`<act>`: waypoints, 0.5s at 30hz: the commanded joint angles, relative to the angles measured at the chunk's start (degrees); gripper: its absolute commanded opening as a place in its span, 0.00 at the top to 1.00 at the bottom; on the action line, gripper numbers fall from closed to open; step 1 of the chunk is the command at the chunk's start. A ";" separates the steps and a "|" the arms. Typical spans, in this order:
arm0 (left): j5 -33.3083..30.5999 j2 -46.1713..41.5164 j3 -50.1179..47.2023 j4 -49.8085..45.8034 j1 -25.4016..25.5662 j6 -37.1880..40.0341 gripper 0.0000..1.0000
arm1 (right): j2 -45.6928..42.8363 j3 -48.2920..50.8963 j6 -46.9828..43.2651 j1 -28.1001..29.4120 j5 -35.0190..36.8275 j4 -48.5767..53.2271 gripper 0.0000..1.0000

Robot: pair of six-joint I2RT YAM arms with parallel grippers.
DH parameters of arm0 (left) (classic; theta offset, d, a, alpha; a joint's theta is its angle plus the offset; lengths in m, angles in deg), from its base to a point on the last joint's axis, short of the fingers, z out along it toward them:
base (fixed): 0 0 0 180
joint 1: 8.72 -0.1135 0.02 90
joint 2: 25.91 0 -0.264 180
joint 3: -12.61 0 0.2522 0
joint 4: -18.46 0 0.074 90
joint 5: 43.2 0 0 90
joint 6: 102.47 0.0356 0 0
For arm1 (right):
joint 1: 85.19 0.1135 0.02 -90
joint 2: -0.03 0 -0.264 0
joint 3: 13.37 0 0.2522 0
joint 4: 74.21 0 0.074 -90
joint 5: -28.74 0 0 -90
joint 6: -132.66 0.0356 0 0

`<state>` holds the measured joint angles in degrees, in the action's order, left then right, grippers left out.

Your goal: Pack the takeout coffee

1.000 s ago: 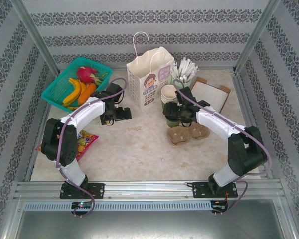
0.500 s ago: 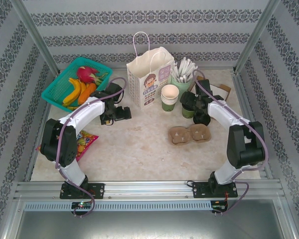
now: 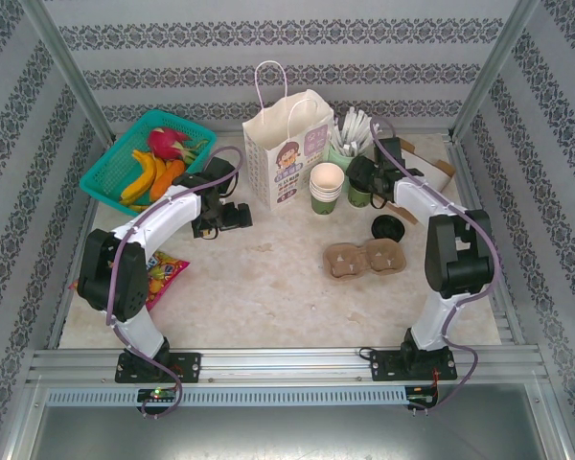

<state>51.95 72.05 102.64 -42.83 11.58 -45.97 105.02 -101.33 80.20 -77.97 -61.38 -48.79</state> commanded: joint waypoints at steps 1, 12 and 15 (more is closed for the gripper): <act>-1.74 -2.15 1.36 -2.12 0.57 0.10 0.00 | 2.96 -0.73 0.54 -0.74 1.96 1.87 0.14; 1.38 -4.67 2.05 0.41 0.62 3.80 0.00 | -1.16 -0.43 -2.83 -0.72 -1.71 4.38 0.06; 2.20 -5.61 2.63 0.96 0.54 4.30 0.00 | -2.13 -0.25 -3.30 -0.77 -2.33 4.84 0.05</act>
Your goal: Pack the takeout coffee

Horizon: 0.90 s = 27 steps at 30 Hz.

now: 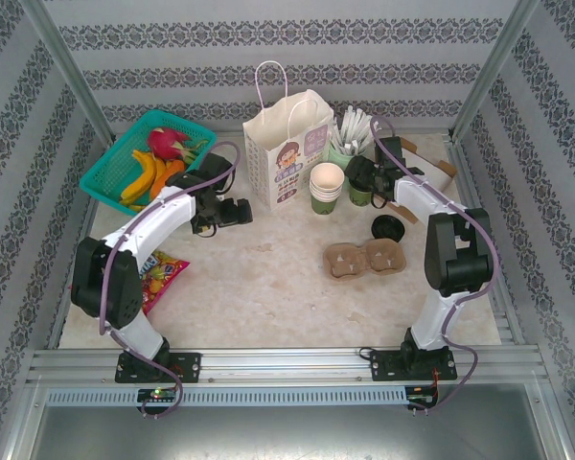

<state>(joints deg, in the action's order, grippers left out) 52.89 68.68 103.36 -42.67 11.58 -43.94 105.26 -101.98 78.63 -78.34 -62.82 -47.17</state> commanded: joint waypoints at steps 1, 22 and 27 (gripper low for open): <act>1.53 -2.54 2.09 0.92 0.55 2.36 0.00 | -2.62 0.45 -1.82 -0.39 -0.82 3.41 0.05; 6.38 -1.85 20.03 -1.58 0.61 -5.66 0.00 | -18.99 7.11 -3.09 -0.31 -1.33 6.38 0.02; 5.56 5.86 34.31 -6.37 0.60 -15.87 0.00 | -29.81 15.31 -2.41 -0.10 -2.50 7.32 0.02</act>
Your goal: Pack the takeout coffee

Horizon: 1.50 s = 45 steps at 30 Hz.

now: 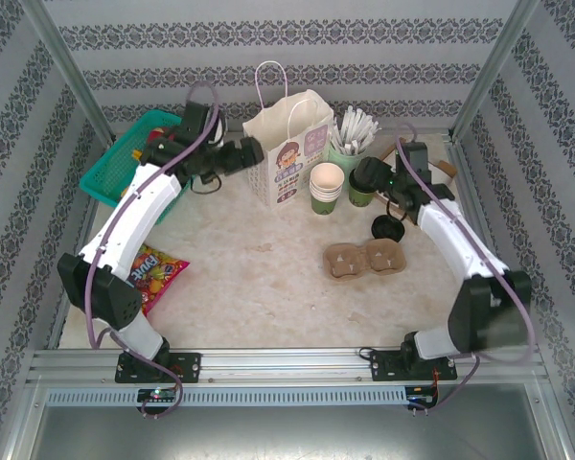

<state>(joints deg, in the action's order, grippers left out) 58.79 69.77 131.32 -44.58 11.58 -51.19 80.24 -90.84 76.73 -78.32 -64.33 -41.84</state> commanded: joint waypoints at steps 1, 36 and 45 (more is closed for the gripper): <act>-0.52 6.83 9.21 -5.89 0.60 -10.41 0.00 | -6.79 5.92 -0.26 -0.02 -1.46 2.27 0.02; -6.67 22.09 31.36 -16.26 1.75 -11.17 0.84 | -18.27 12.56 -2.86 0.84 0.17 8.94 0.02; -9.97 16.92 27.04 -19.98 1.46 -9.58 0.89 | -17.88 12.85 -1.54 1.21 -0.02 8.47 0.02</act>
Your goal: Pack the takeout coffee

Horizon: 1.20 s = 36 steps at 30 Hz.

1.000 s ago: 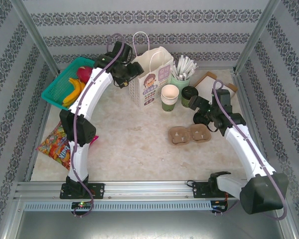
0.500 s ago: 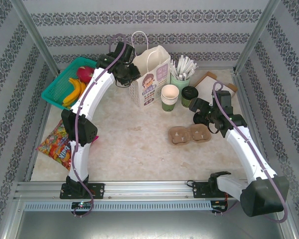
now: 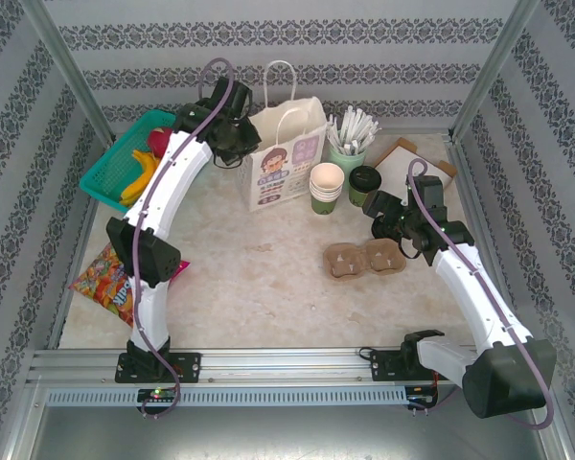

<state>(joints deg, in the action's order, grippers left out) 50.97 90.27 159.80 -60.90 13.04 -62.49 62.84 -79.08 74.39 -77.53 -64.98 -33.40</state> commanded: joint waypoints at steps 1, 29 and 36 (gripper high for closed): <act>-2.23 -4.34 -2.35 -4.22 -0.09 2.03 0.89 | -0.45 1.31 1.60 0.40 1.24 0.00 0.02; 7.88 -39.81 -43.59 -7.59 -1.27 6.89 0.92 | -0.49 2.02 3.43 0.91 7.95 -1.71 0.02; 16.97 -38.57 -46.08 -3.91 -0.14 9.95 0.88 | -0.22 2.76 5.45 1.13 8.91 -2.95 0.02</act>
<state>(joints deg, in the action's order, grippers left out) 62.73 51.19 114.49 -65.80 12.32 -55.43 62.49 -75.75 77.88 -77.05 -56.59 -34.30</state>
